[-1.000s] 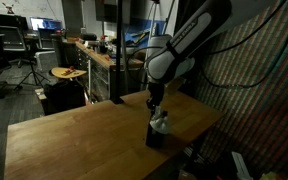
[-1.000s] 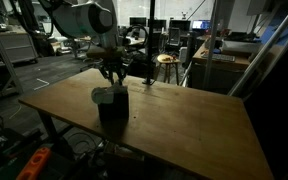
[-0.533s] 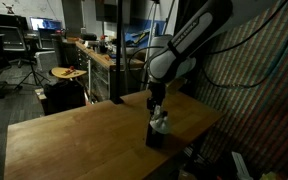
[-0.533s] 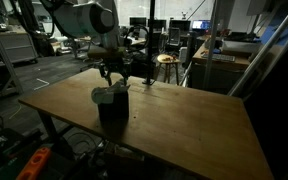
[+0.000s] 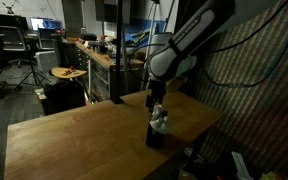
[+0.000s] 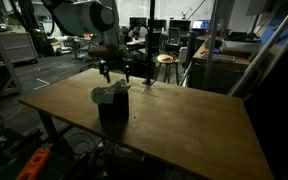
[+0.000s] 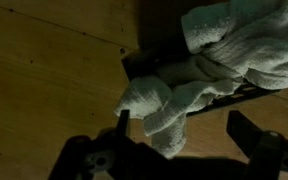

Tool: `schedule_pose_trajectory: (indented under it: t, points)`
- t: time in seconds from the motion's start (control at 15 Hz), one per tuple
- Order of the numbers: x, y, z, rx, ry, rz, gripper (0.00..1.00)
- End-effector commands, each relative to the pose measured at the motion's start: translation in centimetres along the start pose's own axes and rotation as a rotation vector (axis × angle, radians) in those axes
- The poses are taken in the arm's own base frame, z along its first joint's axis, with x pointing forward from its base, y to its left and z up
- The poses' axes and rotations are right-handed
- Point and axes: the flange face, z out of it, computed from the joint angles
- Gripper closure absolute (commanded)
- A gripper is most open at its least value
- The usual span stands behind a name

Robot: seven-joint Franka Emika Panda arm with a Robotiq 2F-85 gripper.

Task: Pick up the white towel and push it down into the black basket

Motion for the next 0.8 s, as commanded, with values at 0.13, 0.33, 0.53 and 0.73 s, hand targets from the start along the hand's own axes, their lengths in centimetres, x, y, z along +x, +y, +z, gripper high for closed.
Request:
schedule_pose_trajectory:
  t: [0.13, 0.33, 0.53, 0.73]
  points:
    - [0.68, -0.46, -1.6, -0.008, 0.025, -0.006, 0.29]
    - [0.92, -0.36, -1.84, -0.011, 0.036, -0.006, 0.55]
    - [1.04, -0.38, -1.8, -0.009, 0.043, -0.006, 0.77]
    - [1.09, -0.73, -1.55, -0.007, 0.04, -0.015, 0.92]
